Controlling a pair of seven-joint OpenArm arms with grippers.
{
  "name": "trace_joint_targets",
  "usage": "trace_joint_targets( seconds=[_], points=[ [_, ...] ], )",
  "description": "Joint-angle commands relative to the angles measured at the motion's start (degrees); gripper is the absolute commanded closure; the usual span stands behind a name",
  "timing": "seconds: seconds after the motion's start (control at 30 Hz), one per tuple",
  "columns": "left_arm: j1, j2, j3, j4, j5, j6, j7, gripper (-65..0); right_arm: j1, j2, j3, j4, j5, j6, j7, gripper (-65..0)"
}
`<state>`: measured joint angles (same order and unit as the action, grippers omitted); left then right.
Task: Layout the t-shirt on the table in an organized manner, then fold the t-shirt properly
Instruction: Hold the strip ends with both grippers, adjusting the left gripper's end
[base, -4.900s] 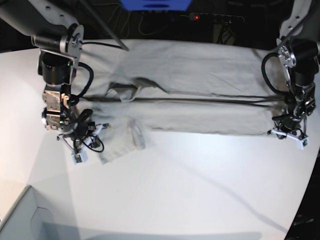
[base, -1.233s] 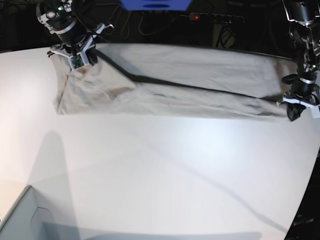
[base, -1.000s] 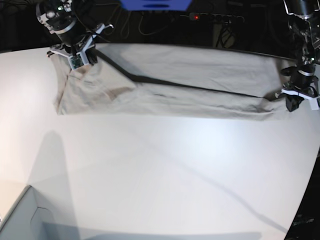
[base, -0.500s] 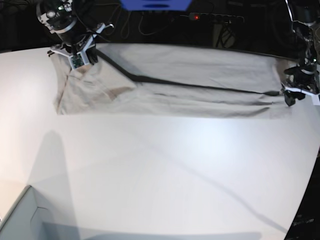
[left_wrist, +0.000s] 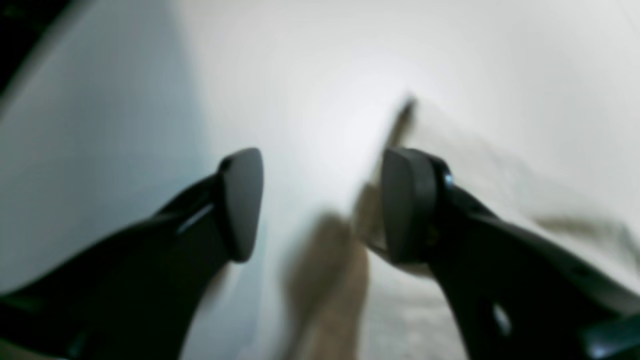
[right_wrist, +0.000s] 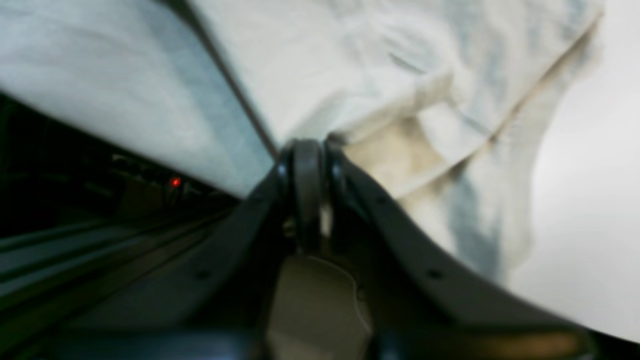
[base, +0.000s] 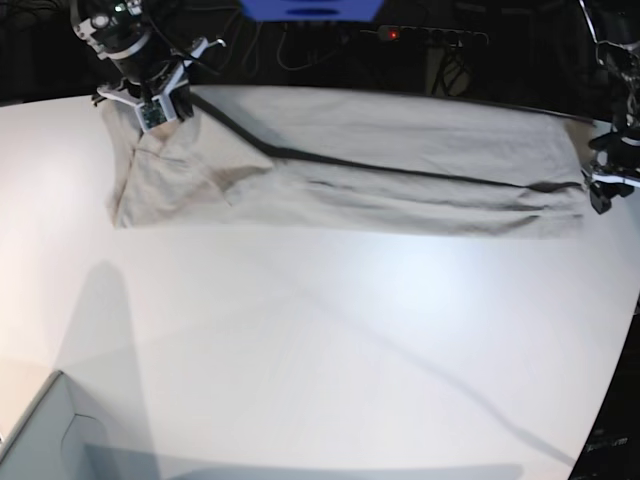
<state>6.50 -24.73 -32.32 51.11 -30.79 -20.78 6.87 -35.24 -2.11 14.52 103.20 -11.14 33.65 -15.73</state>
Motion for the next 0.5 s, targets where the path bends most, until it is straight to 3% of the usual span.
trace_joint_targets(
  seconds=[0.0,0.1,0.23,0.4,0.47],
  points=[
    [-0.3,-1.1,-0.8,1.1,-0.6,0.0,-1.2,-39.7,-0.5,-0.1,1.4,1.8,0.9,0.4,1.4,-8.5],
    [-0.2,-1.3,-2.1,1.1,-0.6,0.0,-1.2,-43.9,-0.8,-0.3,2.7,2.6,1.0,0.4,1.4,-17.3],
    [-0.2,-1.2,-4.6,1.1,-0.6,0.0,-1.2,-44.2,-0.8,-0.1,3.7,3.3,1.0,0.4,1.4,-27.4],
    [-0.2,-1.0,-6.3,1.1,-0.6,0.0,0.7,-44.6,-0.3,-3.8,6.8,7.4,1.0,0.4,1.8,-33.8],
    [-0.2,-1.2,-6.3,1.1,-0.6,-0.1,4.0,-49.8,0.2,-4.0,5.4,7.7,1.0,0.4,1.5,-34.5]
  ],
)
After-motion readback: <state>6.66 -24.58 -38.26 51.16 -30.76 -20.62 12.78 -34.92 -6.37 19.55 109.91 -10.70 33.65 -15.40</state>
